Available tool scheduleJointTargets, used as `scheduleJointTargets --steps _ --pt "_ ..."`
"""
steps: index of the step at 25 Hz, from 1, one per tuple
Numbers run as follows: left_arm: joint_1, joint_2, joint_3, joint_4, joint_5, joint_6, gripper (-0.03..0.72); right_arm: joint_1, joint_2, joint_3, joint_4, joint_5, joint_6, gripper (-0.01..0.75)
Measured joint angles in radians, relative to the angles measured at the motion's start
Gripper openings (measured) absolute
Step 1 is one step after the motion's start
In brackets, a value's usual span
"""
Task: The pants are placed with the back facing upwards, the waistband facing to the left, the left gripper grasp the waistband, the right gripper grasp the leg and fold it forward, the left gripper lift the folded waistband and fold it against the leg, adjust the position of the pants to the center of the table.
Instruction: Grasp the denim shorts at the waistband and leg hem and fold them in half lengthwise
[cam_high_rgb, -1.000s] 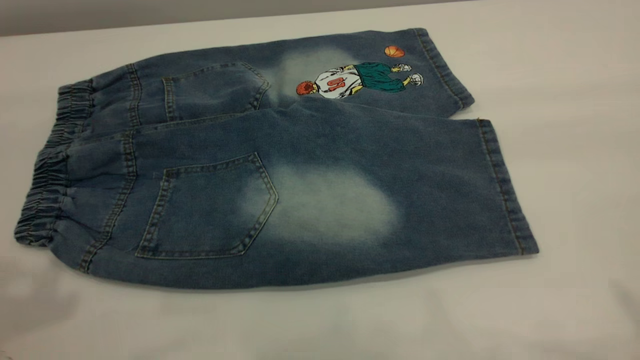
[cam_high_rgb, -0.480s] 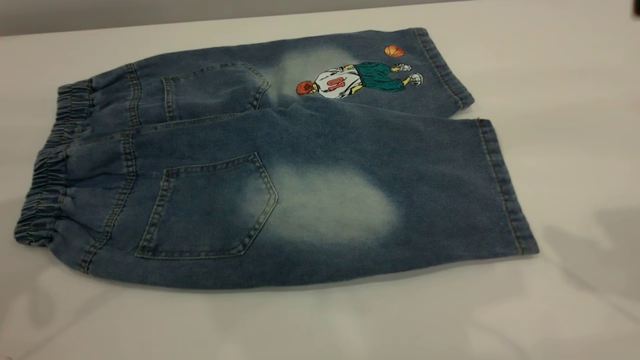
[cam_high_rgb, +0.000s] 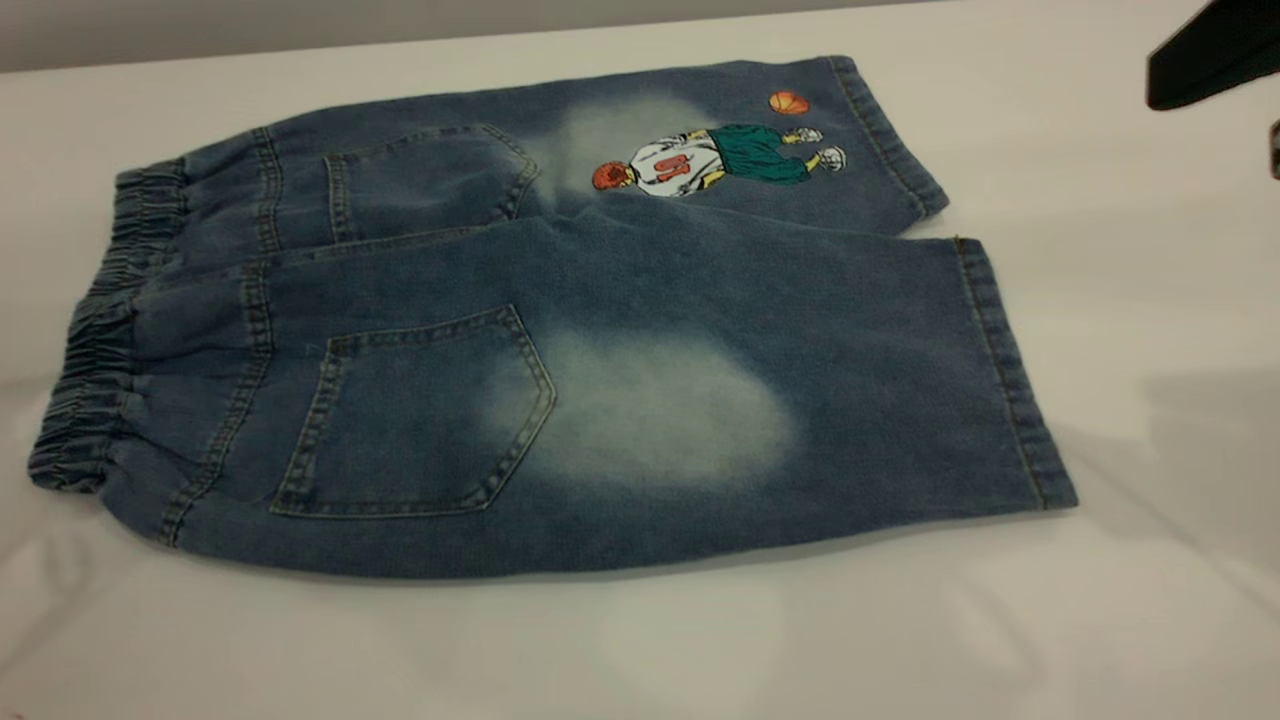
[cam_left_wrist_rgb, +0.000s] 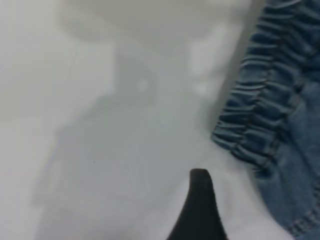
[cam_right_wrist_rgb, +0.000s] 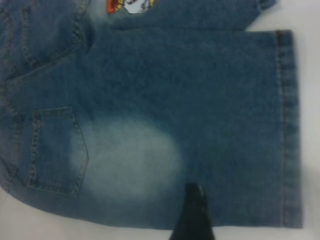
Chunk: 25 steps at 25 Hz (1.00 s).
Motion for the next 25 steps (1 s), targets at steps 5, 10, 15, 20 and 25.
scheduleJointTargets --steps 5,10,15,20,25 --pt "0.0 0.101 0.0 -0.041 -0.05 0.021 0.519 0.0 0.009 0.0 0.036 0.001 -0.063 0.5" --pt "0.0 0.183 0.0 -0.162 -0.071 0.141 0.519 0.0 0.009 0.0 0.036 -0.005 -0.063 0.5" --pt "0.0 0.233 0.0 -0.297 -0.121 0.253 0.519 0.0 0.009 0.0 0.036 -0.008 -0.062 0.5" --pt "-0.002 0.276 -0.004 -0.422 -0.139 0.339 0.519 0.0 0.009 0.0 0.036 -0.008 -0.064 0.5" --pt "-0.002 0.333 -0.016 -0.448 -0.154 0.35 0.516 0.0 0.009 0.0 0.036 -0.008 -0.065 0.5"
